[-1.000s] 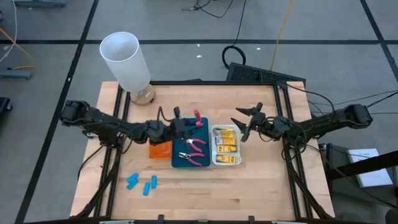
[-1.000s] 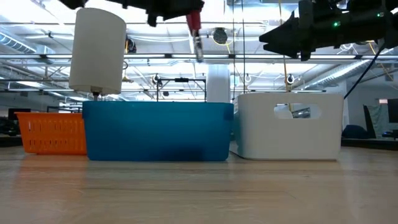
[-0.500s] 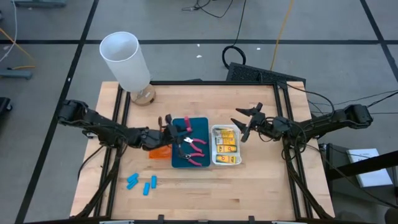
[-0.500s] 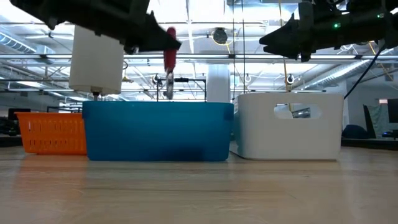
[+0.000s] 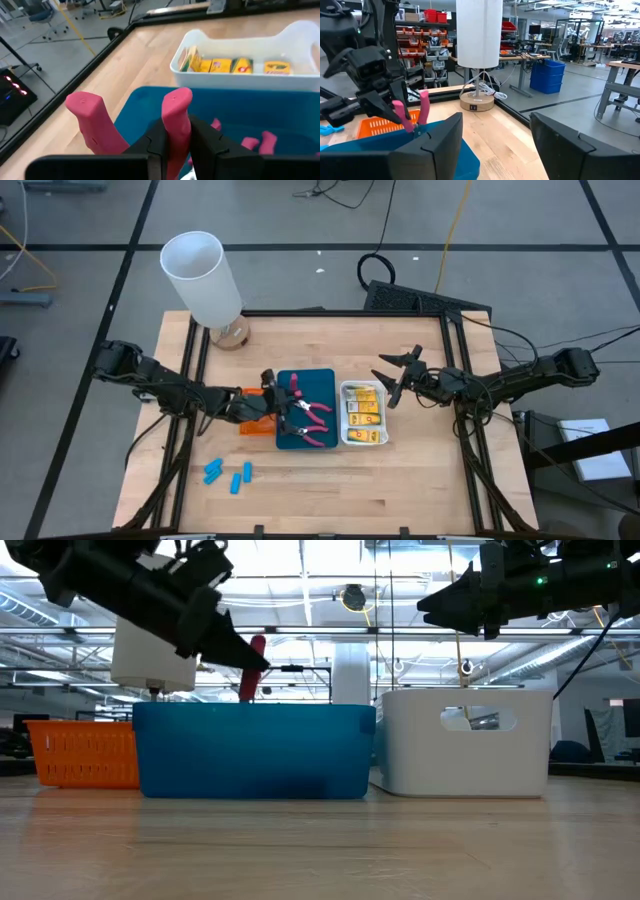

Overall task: Pick & Place School Supplies
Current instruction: Put the pink hole puncher into the blue bin

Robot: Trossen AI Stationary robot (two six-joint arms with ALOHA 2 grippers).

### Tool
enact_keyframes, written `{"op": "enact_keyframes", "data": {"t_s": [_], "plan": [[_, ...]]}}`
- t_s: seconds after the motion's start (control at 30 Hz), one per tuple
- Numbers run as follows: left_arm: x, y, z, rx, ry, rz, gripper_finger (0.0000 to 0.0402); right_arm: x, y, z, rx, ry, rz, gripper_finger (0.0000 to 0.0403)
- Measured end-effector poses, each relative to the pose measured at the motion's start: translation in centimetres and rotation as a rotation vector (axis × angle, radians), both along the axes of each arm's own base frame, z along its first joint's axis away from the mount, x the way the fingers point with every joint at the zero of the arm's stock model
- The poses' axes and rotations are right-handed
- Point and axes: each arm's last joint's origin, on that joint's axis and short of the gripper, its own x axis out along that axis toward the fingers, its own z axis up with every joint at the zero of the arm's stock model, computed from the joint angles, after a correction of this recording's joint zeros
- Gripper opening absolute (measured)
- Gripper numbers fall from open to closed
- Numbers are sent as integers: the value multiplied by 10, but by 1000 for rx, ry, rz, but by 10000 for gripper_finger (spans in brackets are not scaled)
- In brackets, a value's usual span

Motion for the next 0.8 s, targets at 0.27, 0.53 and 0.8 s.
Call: {"op": "enact_keyframes", "data": {"t_s": [0.27,0.53,0.8], "plan": [[10,10,-27,-19,81,30,55,0,0,0,0,0,0,221],[14,9,-32,-13,71,30,57,0,0,-1,0,7,0,221],[14,9,-33,-21,75,25,100,0,0,-1,-1,8,0,216]]}}
